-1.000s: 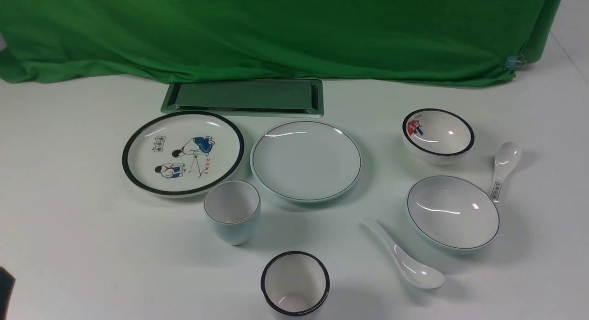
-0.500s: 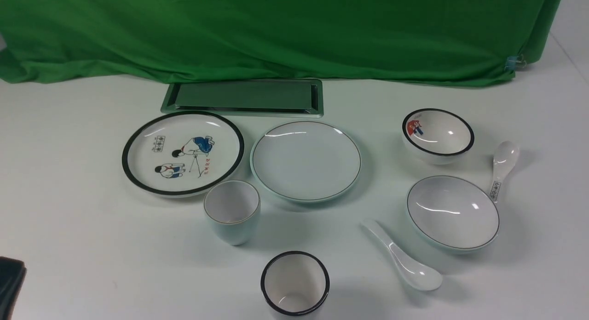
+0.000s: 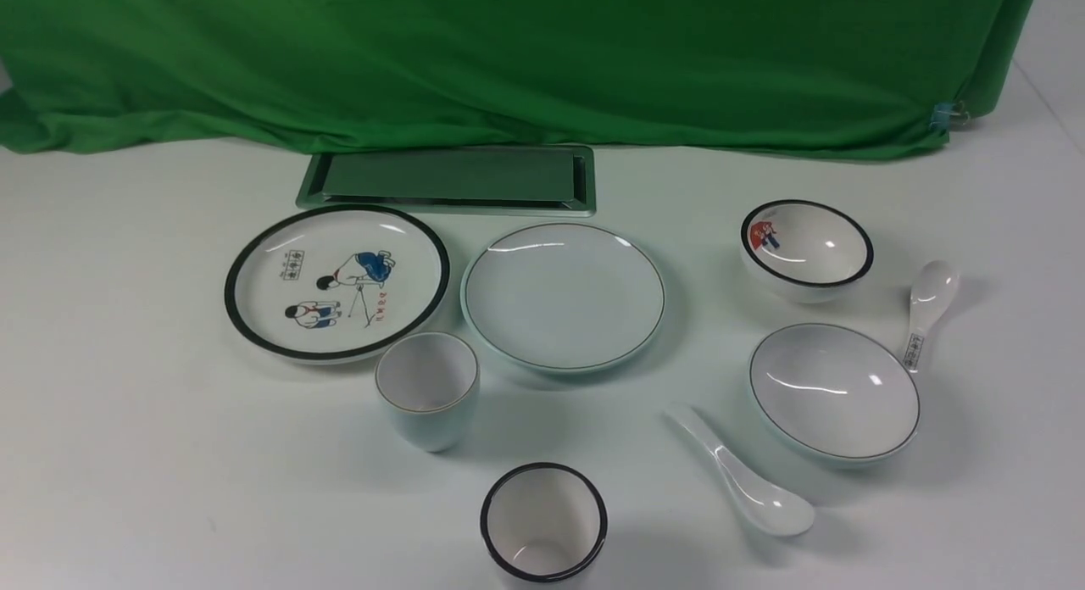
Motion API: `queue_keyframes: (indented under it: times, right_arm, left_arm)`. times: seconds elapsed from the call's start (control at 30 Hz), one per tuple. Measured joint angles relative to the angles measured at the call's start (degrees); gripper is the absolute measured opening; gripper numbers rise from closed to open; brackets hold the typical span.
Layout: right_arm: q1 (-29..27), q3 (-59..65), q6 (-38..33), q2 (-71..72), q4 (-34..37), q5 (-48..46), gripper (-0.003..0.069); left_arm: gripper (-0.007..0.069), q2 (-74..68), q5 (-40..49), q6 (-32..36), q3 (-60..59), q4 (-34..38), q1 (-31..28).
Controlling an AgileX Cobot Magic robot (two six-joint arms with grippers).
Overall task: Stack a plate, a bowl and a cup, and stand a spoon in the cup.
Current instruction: Use the right arm to grab a blue rice bowl
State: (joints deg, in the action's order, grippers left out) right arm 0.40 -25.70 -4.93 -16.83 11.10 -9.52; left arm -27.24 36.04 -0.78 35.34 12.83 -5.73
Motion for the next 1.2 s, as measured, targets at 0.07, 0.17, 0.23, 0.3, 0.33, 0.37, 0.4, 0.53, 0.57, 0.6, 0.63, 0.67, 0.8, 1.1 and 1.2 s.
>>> queue_keyframes:
  times: [0.07, 0.17, 0.23, 0.3, 0.33, 0.37, 0.4, 0.53, 0.57, 0.6, 0.63, 0.67, 0.8, 1.1, 1.2]
  right_arm:
    - [0.05, -3.37, -3.14, -3.12, 0.00, -2.34, 0.0010]
    - [0.37, -13.23, -9.48, -12.99, 0.00, -12.76, 0.0010]
    - [1.97, -18.80, -10.93, -19.85, 0.06, -19.30, 0.0010]
    - [4.24, -22.37, -12.30, -25.12, 0.06, -24.13, 0.0010]
    - [4.24, -22.37, -12.48, -25.12, 0.06, -24.58, 0.0010]
    - [6.47, -24.72, -13.30, -29.18, 0.01, -28.04, 0.0010]
    - [7.61, -25.80, -13.47, -31.22, 0.01, -29.31, 0.0010]
    - [13.21, -30.99, -14.35, -42.83, 0.01, -37.53, 0.0010]
    - [13.91, -31.63, -14.41, -44.53, 0.01, -38.67, 0.0010]
    - [15.22, -32.87, -14.46, -47.74, 0.01, -39.86, 0.0010]
    - [16.29, -33.85, -14.45, -50.18, 0.01, -40.59, 0.0010]
    - [17.12, -34.60, -14.45, -51.94, 0.01, -40.89, 0.0010]
    - [20.63, -38.57, -14.70, -59.09, -0.43, -41.23, 0.0018]
    - [22.09, -49.83, -14.53, -71.08, -0.96, -42.81, 0.0136]
    - [22.15, -52.99, -14.44, -74.49, -1.01, -45.31, 0.0201]
  left_arm:
    - [-0.0011, -3.65, 2.94, 3.01, 2.88, -0.78, 0.11]
    - [-0.0011, -14.75, 10.98, 6.95, 11.02, -2.40, 2.44]
    - [-0.0011, -20.58, 15.03, 8.15, 15.54, -2.52, 6.25]
    - [-0.0011, -25.30, 17.27, 9.33, 18.11, -2.63, 10.08]
    - [-0.0011, -25.74, 17.27, 9.33, 18.31, -2.63, 10.48]
    - [-0.0011, -29.16, 18.55, 10.09, 19.70, -2.63, 13.23]
    - [-0.0011, -30.39, 18.90, 10.33, 20.08, -2.63, 14.74]
    - [-0.0011, -38.85, 19.84, 11.81, 22.40, -2.57, 21.52]
    - [-0.0011, -40.35, 19.91, 11.81, 22.76, -2.57, 22.25]
    - [-0.0011, -42.53, 20.10, 11.81, 23.80, -2.57, 23.63]
    - [-0.0009, -43.95, 20.24, 11.81, 24.50, -2.51, 24.23]
    - [-0.0009, -45.63, 20.49, 11.88, 25.28, -2.51, 24.66]
    - [-0.0009, -51.23, 21.73, 12.00, 29.56, -2.50, 25.14]
    - [-0.0008, -56.49, 21.09, 12.42, 35.78, -2.61, 25.14]
    - [-0.0008, -57.11, 20.13, 12.86, 36.76, -2.61, 25.14]
